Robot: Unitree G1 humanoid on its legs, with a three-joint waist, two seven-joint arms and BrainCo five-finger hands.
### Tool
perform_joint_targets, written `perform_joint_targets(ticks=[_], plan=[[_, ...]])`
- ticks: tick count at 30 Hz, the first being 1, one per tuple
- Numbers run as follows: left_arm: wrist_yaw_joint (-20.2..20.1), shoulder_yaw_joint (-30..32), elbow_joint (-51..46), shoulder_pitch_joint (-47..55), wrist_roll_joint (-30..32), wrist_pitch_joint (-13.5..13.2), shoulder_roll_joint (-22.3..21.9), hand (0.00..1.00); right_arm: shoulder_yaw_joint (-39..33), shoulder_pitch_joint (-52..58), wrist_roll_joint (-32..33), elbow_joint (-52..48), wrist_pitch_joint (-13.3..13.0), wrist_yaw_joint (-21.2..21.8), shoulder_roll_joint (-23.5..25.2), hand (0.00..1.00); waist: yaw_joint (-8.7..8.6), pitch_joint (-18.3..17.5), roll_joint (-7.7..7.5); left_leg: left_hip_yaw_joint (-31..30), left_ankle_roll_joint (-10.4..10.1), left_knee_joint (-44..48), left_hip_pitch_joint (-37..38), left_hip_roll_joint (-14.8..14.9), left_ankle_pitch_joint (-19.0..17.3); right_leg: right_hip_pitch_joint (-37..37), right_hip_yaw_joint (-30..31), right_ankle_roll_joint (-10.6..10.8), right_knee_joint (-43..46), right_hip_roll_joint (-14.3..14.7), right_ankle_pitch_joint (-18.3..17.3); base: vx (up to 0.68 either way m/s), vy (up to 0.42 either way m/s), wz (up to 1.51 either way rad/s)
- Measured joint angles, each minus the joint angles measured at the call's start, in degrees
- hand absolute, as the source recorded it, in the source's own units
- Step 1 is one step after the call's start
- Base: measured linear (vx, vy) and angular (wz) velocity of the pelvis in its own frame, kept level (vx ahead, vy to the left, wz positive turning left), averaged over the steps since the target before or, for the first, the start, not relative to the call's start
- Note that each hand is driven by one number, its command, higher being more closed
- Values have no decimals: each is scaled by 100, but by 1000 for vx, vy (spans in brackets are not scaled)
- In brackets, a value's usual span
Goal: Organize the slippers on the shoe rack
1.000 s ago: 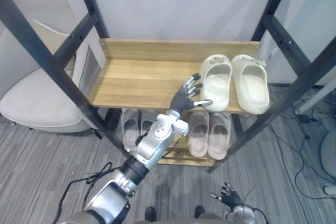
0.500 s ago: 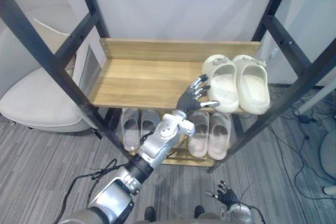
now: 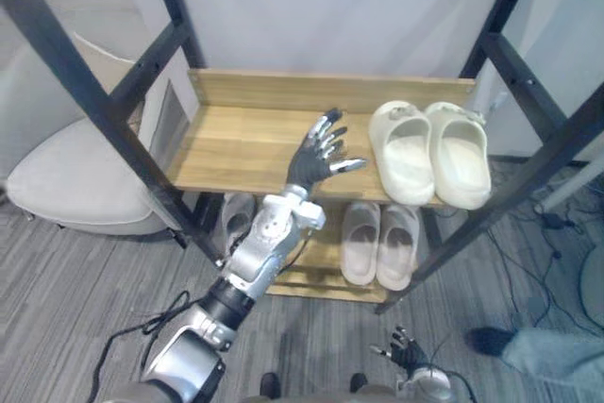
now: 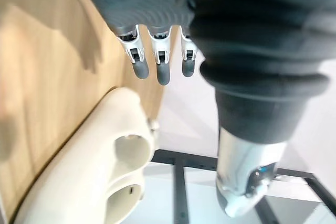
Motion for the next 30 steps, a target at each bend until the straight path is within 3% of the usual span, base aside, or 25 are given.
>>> perform_joint_targets(ticks=[8, 15, 18, 23, 30], plan=[[-727, -898, -1463, 898, -260, -20, 3, 0, 0, -87, 5, 289, 11, -2, -4, 0, 259, -146, 99, -102, 40, 66, 13, -88, -30, -81, -66, 59, 441, -124, -280, -11, 3, 8], [-1221, -1665, -1562, 1923, -405, 16, 86, 0, 2, -133, 3, 544, 8, -3, 14, 0, 346, -307, 131, -191, 38, 111, 32, -62, -32, -144, -132, 26, 680, -115, -435, -30, -18, 6], [-1427, -1859, -1132, 2329, -391, 96, 251, 0, 4, -123, 0, 546, 7, -3, -3, 0, 356, -352, 187, -181, 38, 113, 63, -52, -31, -136, -105, 3, 681, -85, -427, -61, -14, -5], [-1492, -1719, 538, 2780, 281, 195, 246, 0, 7, -85, 3, 547, -1, -6, -10, 0, 360, -393, 188, -173, 28, 112, 115, -15, -26, -104, -102, -33, 664, -42, -436, -51, -11, -3], [-1213, -650, 2730, 2816, 1322, 243, 161, 0, 7, -46, 15, 550, -23, -18, 132, 0, 371, -414, -2, -170, -61, 98, 115, 112, -39, -77, -98, -104, 562, 94, -392, -21, -20, -1]])
